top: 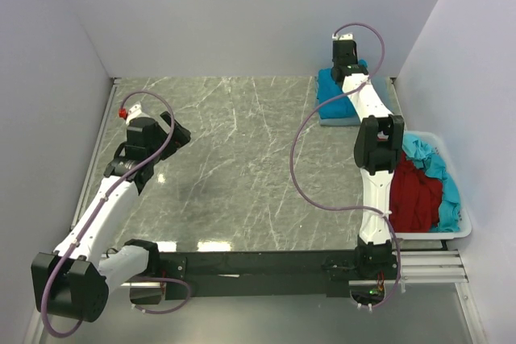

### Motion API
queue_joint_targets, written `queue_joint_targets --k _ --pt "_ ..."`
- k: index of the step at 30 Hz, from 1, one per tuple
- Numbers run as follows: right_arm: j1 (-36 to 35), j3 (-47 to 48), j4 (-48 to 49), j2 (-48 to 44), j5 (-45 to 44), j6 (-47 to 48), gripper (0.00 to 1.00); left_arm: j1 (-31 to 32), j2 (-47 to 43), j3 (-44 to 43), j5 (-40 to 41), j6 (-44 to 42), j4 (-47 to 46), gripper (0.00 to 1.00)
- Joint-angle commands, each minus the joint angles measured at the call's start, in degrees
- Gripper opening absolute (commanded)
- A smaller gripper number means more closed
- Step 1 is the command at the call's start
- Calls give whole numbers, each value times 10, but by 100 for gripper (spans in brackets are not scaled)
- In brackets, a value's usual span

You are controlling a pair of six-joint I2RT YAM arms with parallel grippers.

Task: Fold and stack the t-shirts
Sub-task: Neatly place the folded tshirt to the corner

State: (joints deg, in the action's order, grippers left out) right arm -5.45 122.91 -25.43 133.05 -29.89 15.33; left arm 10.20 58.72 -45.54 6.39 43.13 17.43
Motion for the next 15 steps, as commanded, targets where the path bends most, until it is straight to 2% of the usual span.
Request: queue_joint_targets --k 1,3,5,6,7,8,9,15 --pt "9 41 42 14 2 0 0 0 5 -30 7 -7 -21 99" --pt "13 44 47 19 4 -1 4 0 5 -31 10 -5 -21 99" --pt "16 43 58 26 3 -1 14 0 5 -32 11 -6 -23 99" --pt "18 44 63 28 -2 -1 38 0 6 -32 11 -5 -24 99" --pt "20 45 71 33 -7 -2 54 0 5 -32 10 -5 -24 100" --pt "22 46 73 35 -12 -2 64 0 7 -32 9 -4 -23 99" --pt "23 47 78 37 -22 -5 81 0 9 -36 9 -4 -22 99" --pt "26 42 78 8 -14 -13 86 0 2 -41 6 -4 -20 100"
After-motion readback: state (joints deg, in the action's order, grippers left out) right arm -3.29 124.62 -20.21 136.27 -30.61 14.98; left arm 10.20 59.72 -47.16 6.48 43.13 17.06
